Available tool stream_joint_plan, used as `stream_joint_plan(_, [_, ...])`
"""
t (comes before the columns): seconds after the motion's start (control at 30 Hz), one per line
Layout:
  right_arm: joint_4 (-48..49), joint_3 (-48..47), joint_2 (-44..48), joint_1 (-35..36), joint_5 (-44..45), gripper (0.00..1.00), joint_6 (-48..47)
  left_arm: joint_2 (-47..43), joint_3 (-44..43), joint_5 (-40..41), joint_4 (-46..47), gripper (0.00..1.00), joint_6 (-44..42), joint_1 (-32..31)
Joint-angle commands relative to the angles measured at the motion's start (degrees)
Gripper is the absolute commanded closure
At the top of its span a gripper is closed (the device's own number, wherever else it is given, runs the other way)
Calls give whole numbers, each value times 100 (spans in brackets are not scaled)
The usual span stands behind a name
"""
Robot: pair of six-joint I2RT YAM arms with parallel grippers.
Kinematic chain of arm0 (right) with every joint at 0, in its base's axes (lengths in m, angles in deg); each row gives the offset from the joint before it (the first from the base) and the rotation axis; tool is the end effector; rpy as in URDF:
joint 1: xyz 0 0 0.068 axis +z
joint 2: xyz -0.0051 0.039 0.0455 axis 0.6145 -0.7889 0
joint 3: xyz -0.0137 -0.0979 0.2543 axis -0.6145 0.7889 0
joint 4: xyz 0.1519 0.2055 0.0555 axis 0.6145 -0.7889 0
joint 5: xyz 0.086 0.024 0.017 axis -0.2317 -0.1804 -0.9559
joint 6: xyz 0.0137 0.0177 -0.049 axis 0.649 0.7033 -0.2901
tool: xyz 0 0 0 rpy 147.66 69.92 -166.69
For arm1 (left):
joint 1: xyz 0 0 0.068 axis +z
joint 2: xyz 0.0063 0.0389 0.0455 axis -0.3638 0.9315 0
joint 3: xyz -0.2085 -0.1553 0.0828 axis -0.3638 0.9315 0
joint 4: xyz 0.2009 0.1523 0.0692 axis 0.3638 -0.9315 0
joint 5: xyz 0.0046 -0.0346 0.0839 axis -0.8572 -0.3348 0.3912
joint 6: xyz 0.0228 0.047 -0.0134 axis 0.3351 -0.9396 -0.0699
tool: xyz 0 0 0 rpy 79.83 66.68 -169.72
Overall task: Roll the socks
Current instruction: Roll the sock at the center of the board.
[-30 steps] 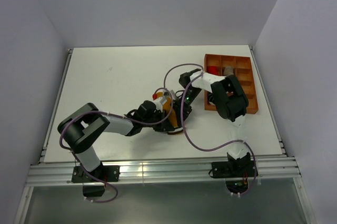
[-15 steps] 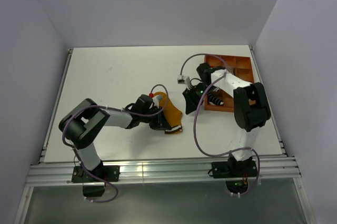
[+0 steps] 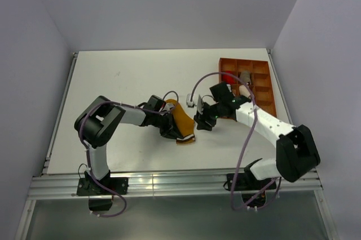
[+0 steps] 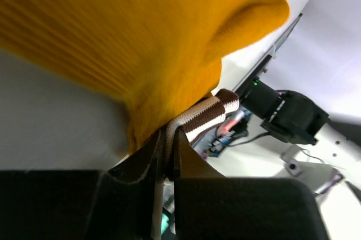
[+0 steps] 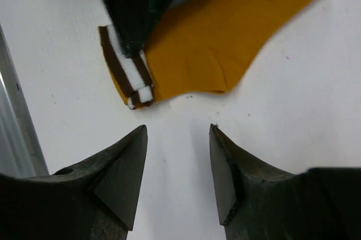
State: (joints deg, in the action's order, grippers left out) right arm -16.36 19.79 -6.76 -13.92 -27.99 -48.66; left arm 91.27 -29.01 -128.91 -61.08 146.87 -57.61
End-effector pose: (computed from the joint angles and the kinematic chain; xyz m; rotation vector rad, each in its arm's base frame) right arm 0.2431 0.1316 0.2254 -1.4890 1.9555 0.7167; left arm 0.2579 -0.2195 0.0966 0.1649 -2.6886 1.3158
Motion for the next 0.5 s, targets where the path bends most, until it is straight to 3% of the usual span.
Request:
stream_joint_plan(0.0, [915, 591, 670, 797, 638, 44, -299, 356, 146, 266, -970, 100, -2, 24])
stream_joint_plan(0.17, [1374, 1216, 980, 1652, 1103, 41, -448, 479, 33, 152, -1067, 100, -63, 59])
stream_joint_plan(0.47, [1892, 1611, 681, 2619, 1824, 43, -545, 663, -135, 81, -1243, 100, -177, 76])
